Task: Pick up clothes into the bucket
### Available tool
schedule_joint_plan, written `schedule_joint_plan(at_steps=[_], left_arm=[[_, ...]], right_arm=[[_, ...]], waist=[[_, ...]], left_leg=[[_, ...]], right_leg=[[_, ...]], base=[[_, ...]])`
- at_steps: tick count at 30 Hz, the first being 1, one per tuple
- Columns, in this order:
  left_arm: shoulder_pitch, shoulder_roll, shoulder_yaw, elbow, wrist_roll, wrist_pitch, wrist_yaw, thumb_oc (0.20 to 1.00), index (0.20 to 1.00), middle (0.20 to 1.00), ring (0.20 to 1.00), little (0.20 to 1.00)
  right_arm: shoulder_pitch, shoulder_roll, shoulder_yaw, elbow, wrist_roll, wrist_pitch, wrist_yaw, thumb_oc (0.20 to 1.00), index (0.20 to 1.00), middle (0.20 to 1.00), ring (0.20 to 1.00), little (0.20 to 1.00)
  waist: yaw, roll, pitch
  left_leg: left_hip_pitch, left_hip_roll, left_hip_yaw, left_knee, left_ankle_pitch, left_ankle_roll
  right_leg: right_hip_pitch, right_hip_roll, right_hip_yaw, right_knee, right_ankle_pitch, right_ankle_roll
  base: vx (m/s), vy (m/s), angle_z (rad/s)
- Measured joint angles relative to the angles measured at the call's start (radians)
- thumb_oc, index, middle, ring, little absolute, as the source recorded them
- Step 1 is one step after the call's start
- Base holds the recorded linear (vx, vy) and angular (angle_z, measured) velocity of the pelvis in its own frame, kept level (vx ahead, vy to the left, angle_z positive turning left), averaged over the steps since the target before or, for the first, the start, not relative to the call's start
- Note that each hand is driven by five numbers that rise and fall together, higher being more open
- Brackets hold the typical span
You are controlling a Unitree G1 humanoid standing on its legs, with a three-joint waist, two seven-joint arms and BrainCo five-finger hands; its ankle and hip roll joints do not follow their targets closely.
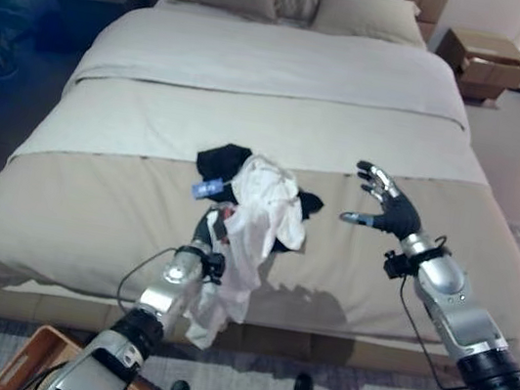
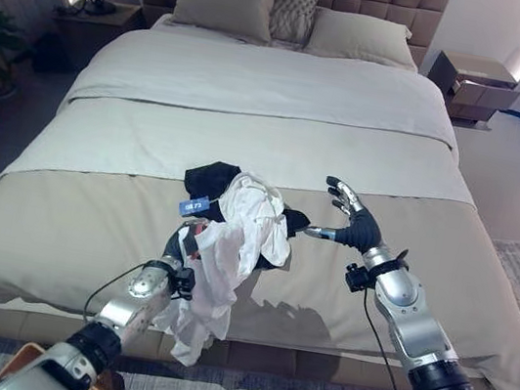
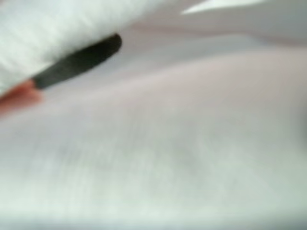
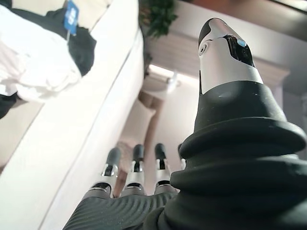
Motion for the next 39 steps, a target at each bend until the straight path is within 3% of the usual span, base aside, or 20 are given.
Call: schedule_joint_plan(at_steps=[9,12,16,18,25,28,29,30,31,32,33,34,35,36,37,38,39], left_arm=[[0.227,0.027,0.276,-0.074,0.043,-0.015,0.011,0.2,0.2,0.2,0.2,0.2],[0.3,0.028,0.338,-0.116,0.068,-0.043,0.04,0.2,0.2,0.2,0.2,0.2],[0.321,0.02,0.359,-0.129,0.079,-0.066,0.079,0.2,0.2,0.2,0.2,0.2],[0.329,-0.003,0.368,-0.146,0.079,-0.069,0.093,0.2,0.2,0.2,0.2,0.2],[0.365,-0.019,0.425,-0.153,0.12,-0.084,0.145,0.2,0.2,0.2,0.2,0.2],[0.369,-0.023,0.453,-0.187,0.119,-0.09,0.158,0.2,0.2,0.2,0.2,0.2],[0.378,-0.019,0.455,-0.192,0.119,-0.102,0.162,0.2,0.2,0.2,0.2,0.2],[0.369,-0.018,0.452,-0.191,0.118,-0.105,0.163,0.2,0.2,0.2,0.2,0.2],[0.356,-0.012,0.456,-0.206,0.117,-0.112,0.171,0.2,0.2,0.2,0.2,0.2],[0.346,-0.009,0.457,-0.206,0.117,-0.112,0.172,0.2,0.2,0.2,0.2,0.2],[0.331,-0.009,0.464,-0.206,0.117,-0.113,0.179,0.2,0.2,0.2,0.2,0.2],[0.33,-0.002,0.472,-0.205,0.116,-0.112,0.188,0.2,0.2,0.2,0.2,0.2],[0.327,0.002,0.478,-0.203,0.116,-0.112,0.194,0.2,0.2,0.2,0.2,0.2],[0.3,0.031,0.488,-0.207,0.116,-0.111,0.202,0.2,0.2,0.2,0.2,0.2],[0.264,0.062,0.488,-0.206,0.116,-0.113,0.21,0.2,0.2,0.2,0.2,0.2],[0.261,0.071,0.488,-0.208,0.116,-0.113,0.211,0.2,0.2,0.2,0.2,0.2],[0.259,0.079,0.487,-0.211,0.116,-0.113,0.215,0.2,0.2,0.2,0.2,0.2]], right_arm=[[0.111,0.068,-0.119,0.004,-0.089,-0.003,-0.024,1.0,1.0,1.0,1.0,1.0],[0.162,0.101,-0.152,0.033,-0.115,-0.006,-0.029,1.0,1.0,1.0,1.0,1.0],[0.207,0.164,-0.152,0.062,-0.117,-0.008,-0.038,1.0,1.0,1.0,1.0,1.0],[0.238,0.196,-0.172,0.061,-0.117,-0.017,-0.055,1.0,1.0,1.0,1.0,1.0],[0.244,0.208,-0.172,0.062,-0.118,-0.024,-0.075,1.0,1.0,1.0,1.0,1.0],[0.255,0.21,-0.173,0.076,-0.117,-0.039,-0.089,1.0,1.0,1.0,1.0,1.0],[0.258,0.213,-0.17,0.083,-0.117,-0.039,-0.091,1.0,1.0,1.0,1.0,1.0],[0.256,0.215,-0.173,0.095,-0.115,-0.049,-0.095,1.0,1.0,1.0,1.0,1.0],[0.246,0.22,-0.169,0.116,-0.113,-0.052,-0.1,1.0,1.0,1.0,1.0,1.0],[0.234,0.217,-0.17,0.127,-0.112,-0.052,-0.102,1.0,1.0,1.0,1.0,1.0],[0.21,0.206,-0.169,0.142,-0.11,-0.053,-0.103,1.0,1.0,1.0,1.0,1.0],[0.185,0.213,-0.169,0.159,-0.107,-0.053,-0.103,1.0,1.0,1.0,1.0,1.0],[0.184,0.214,-0.167,0.157,-0.106,-0.055,-0.104,1.0,1.0,1.0,1.0,1.0],[0.187,0.222,-0.159,0.151,-0.104,-0.056,-0.104,1.0,1.0,1.0,1.0,1.0],[0.183,0.228,-0.16,0.146,-0.098,-0.056,-0.105,1.0,1.0,1.0,1.0,1.0],[0.181,0.23,-0.162,0.141,-0.096,-0.057,-0.105,1.0,1.0,1.0,1.0,1.0],[0.181,0.229,-0.164,0.136,-0.093,-0.059,-0.107,1.0,1.0,1.0,1.0,1.0]], waist=[[0.0,0.012,0.008],[0.017,0.024,0.016],[0.05,0.042,0.026],[0.045,0.043,0.026],[0.06,0.044,0.026],[0.076,0.035,0.032],[0.103,0.039,0.035],[0.107,0.04,0.041],[0.106,0.041,0.059],[0.105,0.043,0.061],[0.111,0.067,0.081],[0.116,0.076,0.099],[0.118,0.077,0.104],[0.103,0.021,0.129],[0.11,-0.042,0.152],[0.108,-0.049,0.151],[0.105,-0.036,0.155]], left_leg=[[0.003,0.004,0.005,-0.001,-0.007,0.01],[0.005,0.005,0.002,-0.001,-0.007,0.01],[-0.005,0.005,-0.016,0.0,-0.007,0.011],[0.0,0.004,-0.038,-0.001,-0.007,0.01],[-0.013,0.012,-0.097,0.008,-0.004,0.012],[-0.056,0.013,-0.153,0.057,0.012,-0.004],[-0.077,0.015,-0.172,0.063,0.016,-0.009],[-0.109,0.02,-0.193,0.086,0.029,-0.031],[-0.16,0.019,-0.228,0.094,0.075,-0.076],[-0.182,0.029,-0.228,0.084,0.092,-0.078],[-0.198,0.052,-0.204,0.052,0.094,-0.064],[-0.205,0.074,-0.166,0.036,0.046,-0.024],[-0.219,0.082,-0.103,0.008,-0.01,0.014],[-0.215,0.094,0.068,0.023,-0.115,0.007],[-0.242,0.076,0.124,0.116,-0.061,0.058],[-0.253,0.078,0.125,0.166,-0.058,0.061],[-0.244,0.103,0.108,0.248,-0.068,0.054]], right_leg=[[0.0,0.002,0.003,-0.003,-0.007,0.005],[0.003,0.001,0.001,-0.002,-0.008,0.003],[0.014,0.002,-0.018,0.0,-0.008,0.003],[0.036,0.0,-0.034,-0.001,-0.017,0.001],[0.065,0.009,-0.095,0.0,-0.03,-0.006],[0.077,0.021,-0.147,0.003,-0.044,-0.006],[0.08,0.035,-0.171,0.004,-0.046,-0.009],[0.065,0.04,-0.187,0.024,-0.055,-0.016],[0.048,0.045,-0.238,0.046,-0.076,-0.022],[0.025,0.042,-0.253,0.066,-0.085,-0.03],[0.0,0.061,-0.281,0.094,-0.097,-0.044],[-0.032,0.059,-0.289,0.15,-0.128,-0.06],[-0.048,0.058,-0.313,0.188,-0.123,-0.074],[-0.063,-0.015,-0.333,0.213,-0.142,-0.113],[-0.091,-0.087,-0.343,0.252,-0.158,-0.129],[-0.096,-0.095,-0.345,0.252,-0.159,-0.127],[-0.084,-0.111,-0.363,0.263,-0.148,-0.108]], base=[[0.03,-0.025,-0.01],[0.02,-0.028,0.03],[0.02,-0.04,0.13],[0.0,-0.042,0.28],[-0.04,-0.078,0.28],[-0.19,-0.103,0.46],[-0.35,-0.114,0.54],[-0.35,-0.053,0.96],[-0.23,0.044,0.89],[-0.15,0.057,1.03],[-0.21,0.098,0.58],[-0.22,0.08,0.5],[-0.27,0.089,0.76],[-0.17,0.067,0.78],[-0.12,0.098,0.75],[0.01,0.123,0.42],[0.05,0.153,0.58]])
